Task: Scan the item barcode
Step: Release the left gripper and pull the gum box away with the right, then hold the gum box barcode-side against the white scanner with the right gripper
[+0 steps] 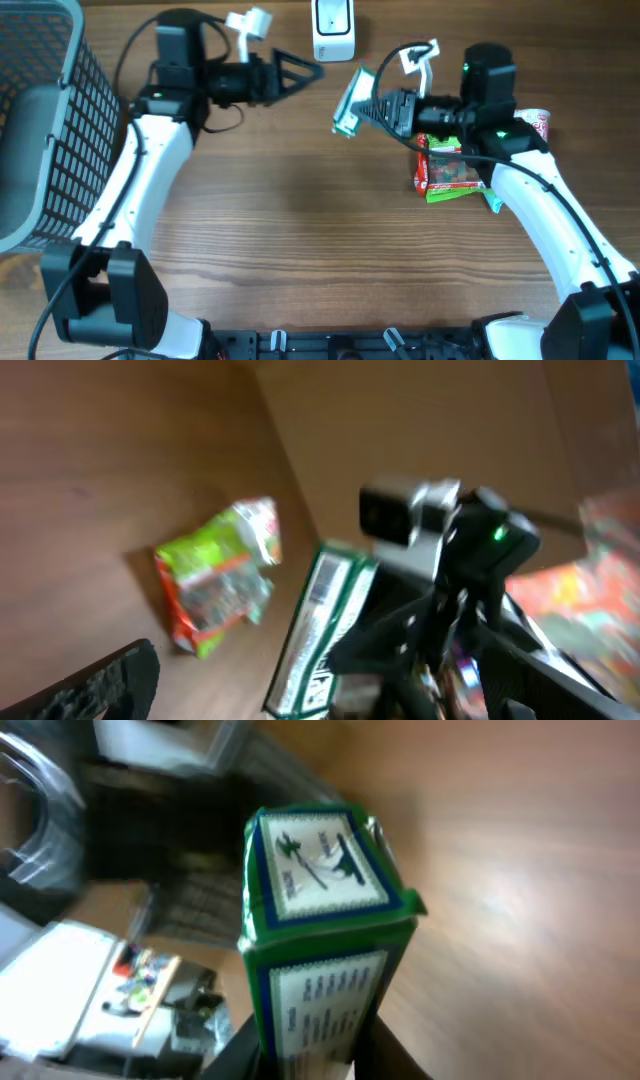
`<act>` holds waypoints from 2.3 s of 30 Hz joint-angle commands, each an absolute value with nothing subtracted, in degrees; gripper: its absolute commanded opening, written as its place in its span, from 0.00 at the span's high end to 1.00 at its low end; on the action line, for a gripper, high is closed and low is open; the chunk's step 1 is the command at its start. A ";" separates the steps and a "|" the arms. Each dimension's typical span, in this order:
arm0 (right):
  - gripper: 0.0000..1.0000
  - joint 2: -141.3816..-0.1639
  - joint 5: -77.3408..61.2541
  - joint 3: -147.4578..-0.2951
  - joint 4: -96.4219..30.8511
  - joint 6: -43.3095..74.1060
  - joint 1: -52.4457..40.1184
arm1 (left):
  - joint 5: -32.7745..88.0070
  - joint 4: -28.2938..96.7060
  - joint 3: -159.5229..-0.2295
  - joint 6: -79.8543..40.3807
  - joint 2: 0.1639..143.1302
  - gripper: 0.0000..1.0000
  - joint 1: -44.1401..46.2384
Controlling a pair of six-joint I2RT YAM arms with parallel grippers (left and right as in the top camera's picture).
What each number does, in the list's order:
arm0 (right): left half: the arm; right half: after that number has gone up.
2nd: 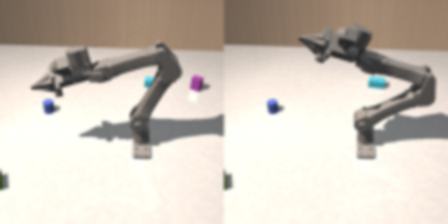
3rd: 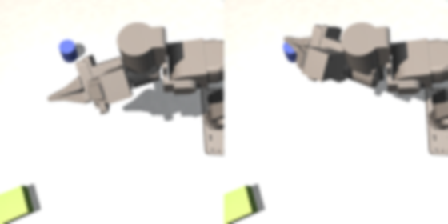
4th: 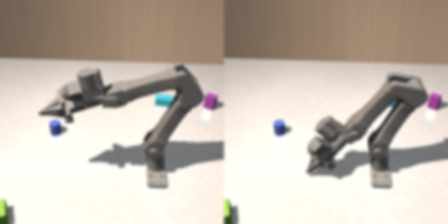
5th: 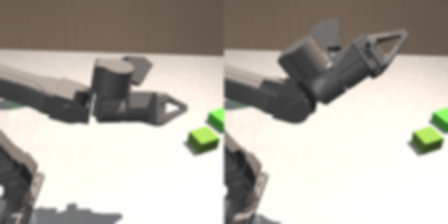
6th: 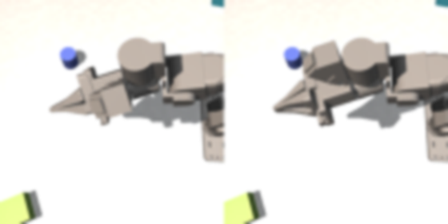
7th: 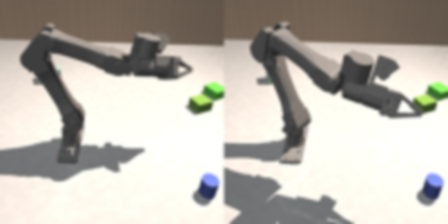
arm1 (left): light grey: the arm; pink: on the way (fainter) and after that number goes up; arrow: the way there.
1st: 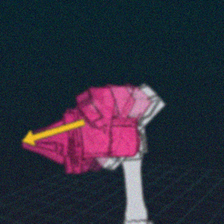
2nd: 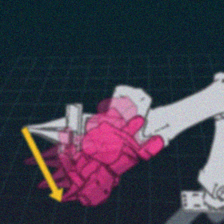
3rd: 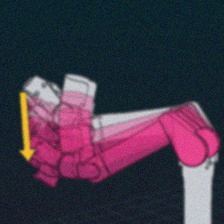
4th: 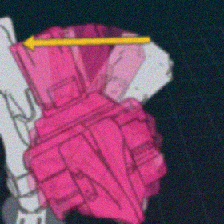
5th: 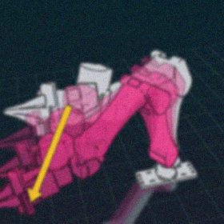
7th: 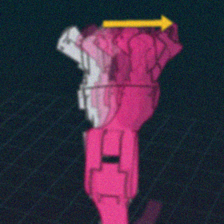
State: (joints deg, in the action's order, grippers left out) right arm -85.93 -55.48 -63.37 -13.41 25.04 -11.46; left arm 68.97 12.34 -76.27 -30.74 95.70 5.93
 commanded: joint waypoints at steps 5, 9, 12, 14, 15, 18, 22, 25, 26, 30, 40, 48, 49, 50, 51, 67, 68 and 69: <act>0.91 -86.87 -26.85 -87.92 -47.46 11.88 -11.73 | 55.90 14.37 -77.19 -27.22 95.09 0.01 1.28; 0.91 -91.31 -15.77 -106.98 -67.35 11.84 -11.75 | 39.18 18.76 -77.19 -25.45 93.65 0.00 -0.01; 0.91 -96.82 -12.08 -118.83 -77.17 11.75 -12.14 | 27.05 23.22 -77.73 -22.83 92.18 0.00 -0.01; 0.92 -101.73 -9.91 -127.09 -81.84 11.51 -13.28 | 20.43 26.70 -78.94 -21.71 91.70 0.00 -0.01; 0.92 -103.55 -9.41 -129.99 -83.15 11.31 -13.85 | 18.33 28.03 -79.61 -21.06 91.61 0.00 -0.01; 0.92 -111.31 -8.51 -140.14 -86.00 11.33 -16.93 | 8.97 31.62 -81.03 -19.68 91.61 0.00 0.19; 0.92 -118.08 -4.93 -143.39 -83.83 11.38 -20.91 | 1.69 32.99 -80.90 -19.70 92.14 0.00 0.49; 0.92 -123.02 -0.99 -143.35 -79.92 10.07 -24.40 | 1.21 34.44 -80.90 -19.73 92.77 0.00 0.51; 0.92 -124.49 0.75 -143.35 -78.74 9.98 -25.47 | 1.23 34.89 -80.90 -19.73 93.03 0.00 0.51; 0.91 -130.06 4.14 -143.35 -75.37 9.08 -27.64 | 1.23 35.68 -80.90 -19.73 93.56 0.00 0.51; 0.91 -135.92 4.21 -143.92 -69.10 9.13 -26.13 | 1.23 35.66 -80.90 -19.73 93.54 0.00 0.51; 0.92 -136.22 3.81 -144.92 -63.44 9.45 -25.74 | 1.23 35.66 -80.90 -19.73 93.54 0.00 0.51; 0.92 -136.31 3.81 -144.92 -62.59 9.43 -25.74 | 1.21 35.66 -80.90 -19.73 93.54 0.00 0.51; 0.92 -136.31 3.81 -144.92 -61.01 9.45 -25.63 | 1.23 35.66 -80.90 -19.73 93.54 0.00 0.51; 0.92 -136.31 3.84 -144.92 -60.18 9.47 -25.61 | 1.23 35.66 -80.90 -19.73 93.54 0.00 0.51; 0.91 -142.69 -4.16 -147.52 -54.00 12.21 -21.32 | 1.21 35.66 -80.90 -19.73 93.54 0.00 0.51; 0.91 -144.29 -4.16 -147.52 -53.30 12.19 -21.34 | 1.23 35.66 -80.90 -19.73 93.54 0.00 0.51; 0.91 -145.60 -4.19 -147.52 -52.53 12.10 -21.34 | 1.21 35.66 -80.90 -19.73 93.54 0.00 0.51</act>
